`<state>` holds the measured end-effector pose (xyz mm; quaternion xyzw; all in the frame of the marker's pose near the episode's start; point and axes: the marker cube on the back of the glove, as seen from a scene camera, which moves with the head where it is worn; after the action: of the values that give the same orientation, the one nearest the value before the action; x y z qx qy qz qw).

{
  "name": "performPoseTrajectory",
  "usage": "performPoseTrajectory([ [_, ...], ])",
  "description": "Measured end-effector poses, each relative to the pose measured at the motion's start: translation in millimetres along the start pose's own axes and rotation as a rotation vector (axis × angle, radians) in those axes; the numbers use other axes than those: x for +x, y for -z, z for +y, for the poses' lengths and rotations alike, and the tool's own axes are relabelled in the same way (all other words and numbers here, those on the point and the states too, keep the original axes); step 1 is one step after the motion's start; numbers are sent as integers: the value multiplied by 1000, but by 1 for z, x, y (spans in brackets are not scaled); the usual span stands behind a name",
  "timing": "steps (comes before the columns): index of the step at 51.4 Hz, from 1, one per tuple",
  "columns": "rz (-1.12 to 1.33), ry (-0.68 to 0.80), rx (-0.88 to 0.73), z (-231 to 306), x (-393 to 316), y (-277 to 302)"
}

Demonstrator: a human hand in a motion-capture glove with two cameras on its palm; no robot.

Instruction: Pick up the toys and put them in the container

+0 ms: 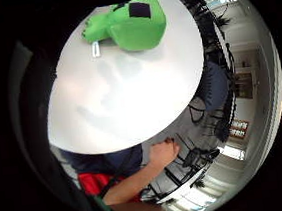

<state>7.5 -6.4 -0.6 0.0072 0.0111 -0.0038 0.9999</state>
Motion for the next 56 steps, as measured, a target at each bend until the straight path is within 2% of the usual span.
performPoseTrajectory([
  [15, -10, -27, -17, 20, -14, -9],
  [28, -4, -12, 40, 4, 1, 28],
  [33, 28, -16, 75, -11, 19, 45],
  [38, 56, -54, 39, -34, 37, 51],
  [51, 21, -128, 31, -81, 61, 38],
  [56, 32, -185, -22, -95, 69, 21],
])
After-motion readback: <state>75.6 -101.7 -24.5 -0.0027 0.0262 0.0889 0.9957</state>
